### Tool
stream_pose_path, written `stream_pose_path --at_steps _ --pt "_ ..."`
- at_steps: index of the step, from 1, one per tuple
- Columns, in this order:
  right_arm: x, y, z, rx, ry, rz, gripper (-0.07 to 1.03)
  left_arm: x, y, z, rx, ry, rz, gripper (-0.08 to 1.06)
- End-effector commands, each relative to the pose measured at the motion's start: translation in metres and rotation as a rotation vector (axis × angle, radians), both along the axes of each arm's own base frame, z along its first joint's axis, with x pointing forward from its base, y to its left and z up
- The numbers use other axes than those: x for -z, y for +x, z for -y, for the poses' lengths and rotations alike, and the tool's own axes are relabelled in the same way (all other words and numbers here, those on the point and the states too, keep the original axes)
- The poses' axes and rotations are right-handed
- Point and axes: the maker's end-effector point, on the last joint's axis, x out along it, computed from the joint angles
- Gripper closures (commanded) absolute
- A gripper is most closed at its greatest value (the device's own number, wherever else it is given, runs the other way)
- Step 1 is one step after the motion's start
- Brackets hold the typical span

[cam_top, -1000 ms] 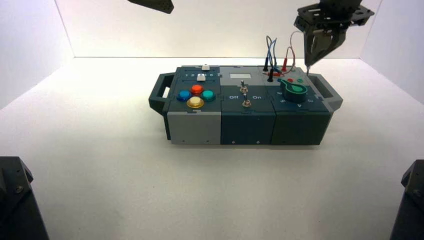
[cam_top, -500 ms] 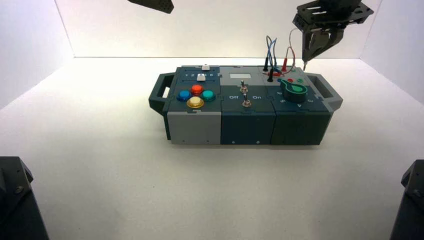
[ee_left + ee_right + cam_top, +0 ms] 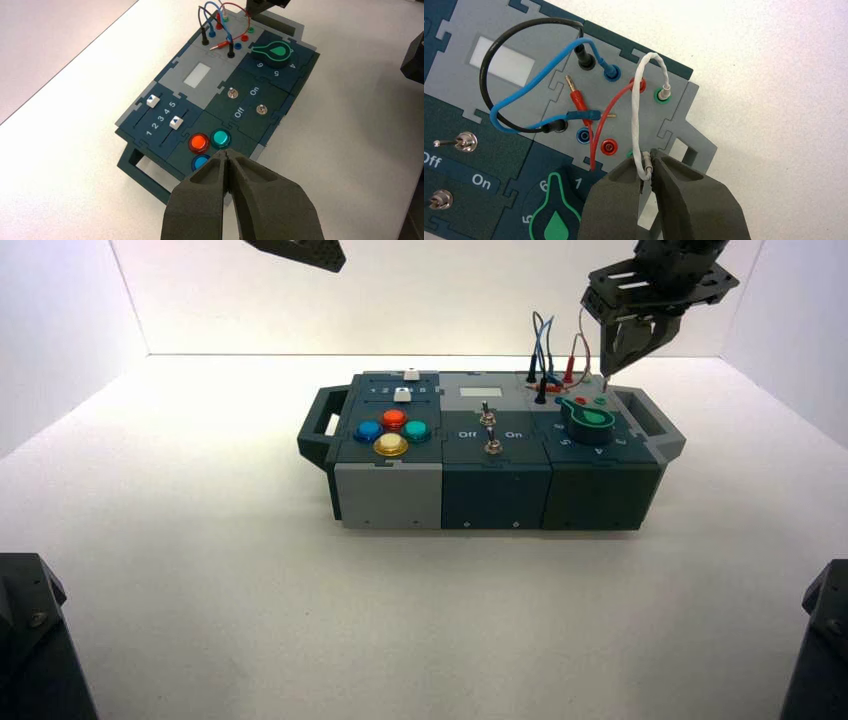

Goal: Insert the white wire.

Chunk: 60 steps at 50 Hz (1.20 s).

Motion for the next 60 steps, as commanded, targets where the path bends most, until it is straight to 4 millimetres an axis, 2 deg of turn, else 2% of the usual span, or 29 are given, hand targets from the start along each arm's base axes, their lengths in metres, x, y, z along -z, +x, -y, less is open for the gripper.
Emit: stream_pose_path --at_steps 1,11,24,47,60 --pt "-0.007 0.004 -0.006 -0.008 0.011 0.027 0.99 -0.008 0.002 0.002 0.005 -0.015 0.028 1.0" --pt "-0.002 0.001 -0.014 -0.03 0.009 0.009 0.99 -0.008 0.002 0.002 0.006 -0.012 0.027 1.0" --pt "-0.001 0.0 -0.012 -0.039 -0.004 0.001 0.99 -0.007 0.001 0.001 0.006 -0.011 0.026 1.01" --pt "-0.011 0.002 -0.009 -0.055 -0.02 0.033 0.99 -0.005 0.001 0.001 0.005 -0.009 0.023 1.0" --pt "-0.007 0.0 -0.009 -0.055 -0.025 0.008 0.99 -0.006 0.001 0.001 0.005 -0.01 0.024 1.0"
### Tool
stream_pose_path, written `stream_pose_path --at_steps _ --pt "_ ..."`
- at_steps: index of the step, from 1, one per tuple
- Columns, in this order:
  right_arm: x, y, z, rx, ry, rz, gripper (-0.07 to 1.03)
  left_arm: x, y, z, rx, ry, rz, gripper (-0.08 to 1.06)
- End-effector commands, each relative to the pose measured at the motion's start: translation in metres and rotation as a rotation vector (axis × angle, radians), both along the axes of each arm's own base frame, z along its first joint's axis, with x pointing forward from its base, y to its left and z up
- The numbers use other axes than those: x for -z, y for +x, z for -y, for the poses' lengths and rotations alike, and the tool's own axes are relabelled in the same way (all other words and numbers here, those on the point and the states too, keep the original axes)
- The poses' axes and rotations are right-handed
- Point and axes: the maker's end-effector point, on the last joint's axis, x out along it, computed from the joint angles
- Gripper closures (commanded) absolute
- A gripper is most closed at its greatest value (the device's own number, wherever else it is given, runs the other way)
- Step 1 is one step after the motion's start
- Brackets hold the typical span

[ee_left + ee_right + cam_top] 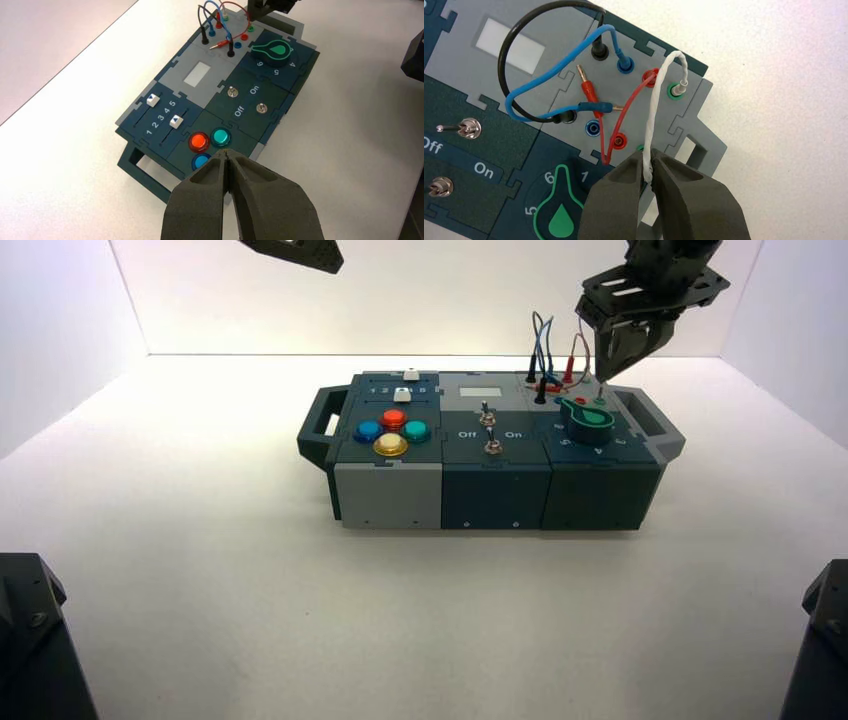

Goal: Insert the white wire.

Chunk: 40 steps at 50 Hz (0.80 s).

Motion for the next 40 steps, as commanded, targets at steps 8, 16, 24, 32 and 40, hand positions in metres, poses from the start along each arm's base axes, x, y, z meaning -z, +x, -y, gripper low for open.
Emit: stream_pose_path --at_steps 8,16,24,32,40 --pt "-0.0112 0.0068 -0.0016 -0.003 0.005 0.026 0.99 -0.0074 0.0018 0.0021 0.005 -0.013 0.024 1.0" --pt "-0.0112 0.0069 -0.0015 -0.003 0.004 0.026 0.99 -0.0076 0.0016 0.0019 0.006 -0.012 0.025 1.0" --pt "-0.0086 0.0073 -0.0009 -0.008 -0.002 0.026 0.99 -0.0091 0.0019 0.0015 0.004 -0.016 0.029 1.0" --pt "-0.009 0.0079 -0.0009 -0.009 -0.003 0.028 0.99 -0.0089 0.0016 0.0012 0.004 -0.016 0.029 1.01" --pt "-0.0103 0.0078 -0.0009 -0.009 -0.002 0.032 0.99 -0.0089 0.0013 0.0015 0.005 -0.016 0.029 1.0"
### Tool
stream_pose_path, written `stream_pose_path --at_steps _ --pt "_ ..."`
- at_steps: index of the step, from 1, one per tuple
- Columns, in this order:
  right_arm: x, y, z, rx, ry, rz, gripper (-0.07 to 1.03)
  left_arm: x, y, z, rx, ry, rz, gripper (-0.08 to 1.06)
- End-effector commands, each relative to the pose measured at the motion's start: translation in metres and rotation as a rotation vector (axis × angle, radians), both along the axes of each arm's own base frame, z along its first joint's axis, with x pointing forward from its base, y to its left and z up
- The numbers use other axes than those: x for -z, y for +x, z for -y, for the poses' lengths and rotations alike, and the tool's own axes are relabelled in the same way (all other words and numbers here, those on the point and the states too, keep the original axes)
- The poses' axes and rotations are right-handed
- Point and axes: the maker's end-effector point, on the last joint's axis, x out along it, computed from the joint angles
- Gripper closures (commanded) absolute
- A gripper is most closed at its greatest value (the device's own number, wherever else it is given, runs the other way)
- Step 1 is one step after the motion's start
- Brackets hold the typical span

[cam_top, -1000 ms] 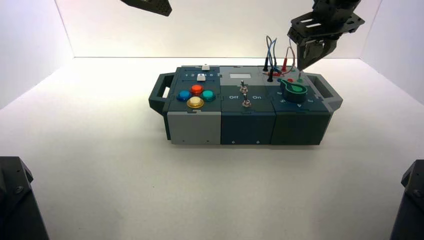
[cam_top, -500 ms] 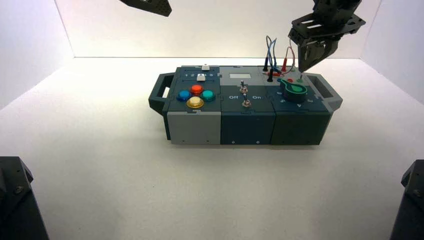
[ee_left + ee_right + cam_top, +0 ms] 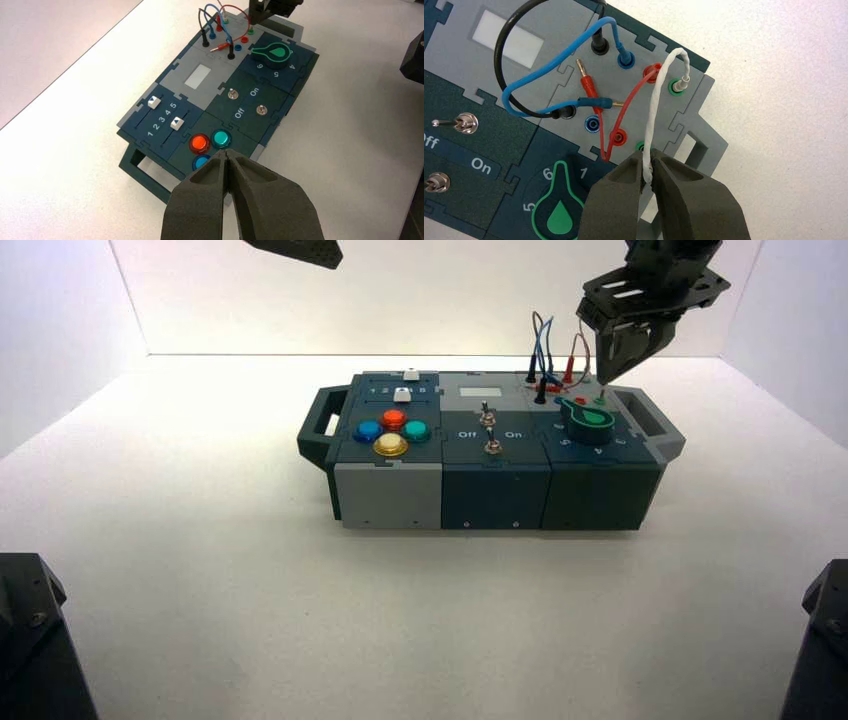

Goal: Insert the white wire.

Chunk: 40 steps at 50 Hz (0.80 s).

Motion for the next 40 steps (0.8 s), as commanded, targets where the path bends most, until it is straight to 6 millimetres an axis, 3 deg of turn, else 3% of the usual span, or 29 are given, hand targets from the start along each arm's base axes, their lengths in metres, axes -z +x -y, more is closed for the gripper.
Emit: stream_pose_path --at_steps 1,40 --pt "-0.013 0.009 -0.002 -0.002 0.01 0.045 0.99 -0.006 0.002 0.002 0.005 -0.01 0.022 1.0" --pt "0.013 0.005 -0.001 -0.008 -0.013 -0.024 0.99 -0.006 0.001 0.002 0.005 -0.009 0.021 1.0"
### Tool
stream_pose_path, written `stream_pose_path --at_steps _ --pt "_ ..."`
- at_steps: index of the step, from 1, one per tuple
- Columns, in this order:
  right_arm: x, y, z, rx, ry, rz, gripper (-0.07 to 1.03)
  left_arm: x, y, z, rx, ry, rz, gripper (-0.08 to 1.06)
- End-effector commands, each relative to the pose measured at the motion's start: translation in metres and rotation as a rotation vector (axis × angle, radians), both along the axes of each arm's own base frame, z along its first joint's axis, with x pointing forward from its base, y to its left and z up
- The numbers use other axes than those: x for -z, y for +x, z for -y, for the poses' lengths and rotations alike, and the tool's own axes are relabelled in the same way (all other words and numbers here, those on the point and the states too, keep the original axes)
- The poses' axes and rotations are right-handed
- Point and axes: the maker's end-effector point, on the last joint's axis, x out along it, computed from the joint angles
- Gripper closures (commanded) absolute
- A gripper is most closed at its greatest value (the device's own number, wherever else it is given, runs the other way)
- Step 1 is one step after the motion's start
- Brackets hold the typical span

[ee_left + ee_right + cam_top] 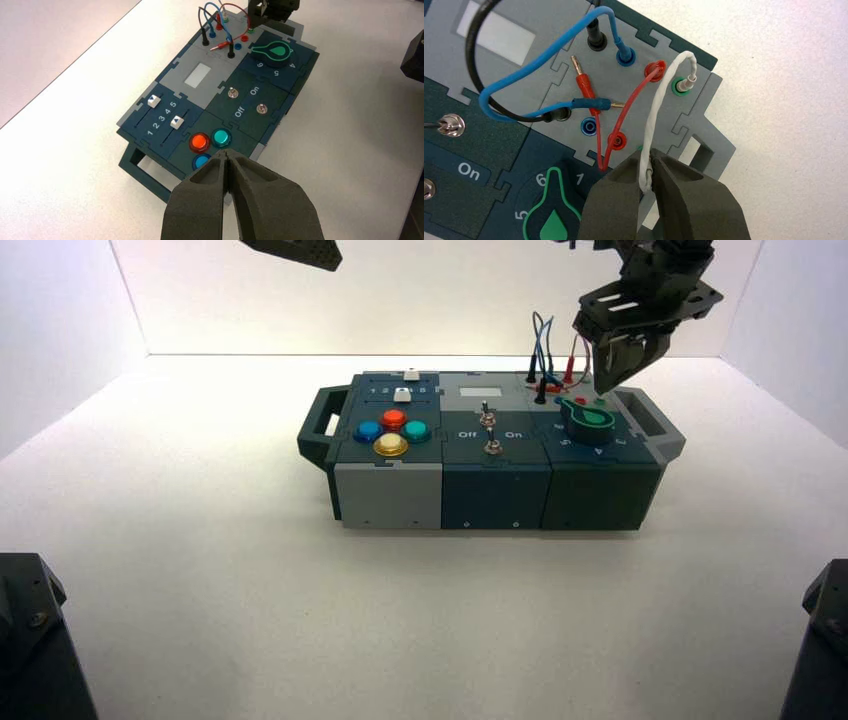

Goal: Insert the white wire.

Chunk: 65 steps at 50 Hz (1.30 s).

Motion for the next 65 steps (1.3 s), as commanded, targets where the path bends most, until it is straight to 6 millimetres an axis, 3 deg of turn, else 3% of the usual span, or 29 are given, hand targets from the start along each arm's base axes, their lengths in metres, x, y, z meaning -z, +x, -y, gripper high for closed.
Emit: stream_pose_path --at_steps 1,23,30,33,41,65 --pt "-0.002 0.004 0.0 -0.005 -0.005 0.001 0.99 -0.007 0.002 0.002 0.004 -0.013 0.022 1.01" --pt "0.001 0.003 0.001 -0.011 -0.017 -0.016 0.98 -0.007 0.002 0.002 0.004 -0.01 0.024 1.01" --pt "-0.001 0.005 0.0 -0.01 -0.015 -0.01 0.79 -0.006 0.003 0.001 0.001 -0.011 0.032 1.0" --pt "-0.002 0.005 0.0 -0.007 -0.013 -0.009 0.78 -0.006 0.003 0.001 0.001 -0.01 0.033 1.0" --pt "-0.012 0.005 0.0 -0.001 -0.01 -0.001 0.61 -0.003 0.005 -0.002 -0.01 -0.004 0.039 1.01" --pt "-0.05 -0.007 0.003 0.008 0.01 0.063 0.6 0.001 0.005 -0.005 -0.013 0.005 0.042 1.01"
